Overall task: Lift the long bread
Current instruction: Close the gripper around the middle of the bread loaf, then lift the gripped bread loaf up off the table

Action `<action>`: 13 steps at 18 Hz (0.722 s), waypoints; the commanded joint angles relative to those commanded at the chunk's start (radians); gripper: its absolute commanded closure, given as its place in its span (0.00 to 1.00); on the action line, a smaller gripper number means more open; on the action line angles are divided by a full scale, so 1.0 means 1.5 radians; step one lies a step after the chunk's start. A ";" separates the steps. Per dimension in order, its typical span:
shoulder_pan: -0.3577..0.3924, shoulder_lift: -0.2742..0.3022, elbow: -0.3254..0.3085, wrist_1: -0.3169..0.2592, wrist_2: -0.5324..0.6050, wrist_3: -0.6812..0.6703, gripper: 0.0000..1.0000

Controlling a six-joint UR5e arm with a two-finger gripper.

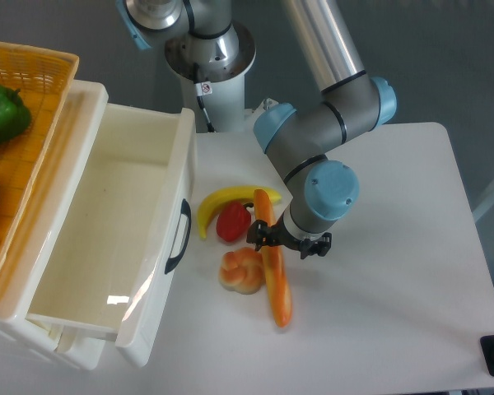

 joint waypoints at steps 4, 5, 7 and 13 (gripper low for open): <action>-0.002 -0.005 0.001 0.006 0.001 -0.015 0.07; -0.002 -0.005 0.001 0.006 0.001 -0.015 0.12; -0.002 -0.004 0.001 0.007 0.001 -0.013 0.21; -0.004 0.002 0.001 0.007 0.003 -0.011 0.63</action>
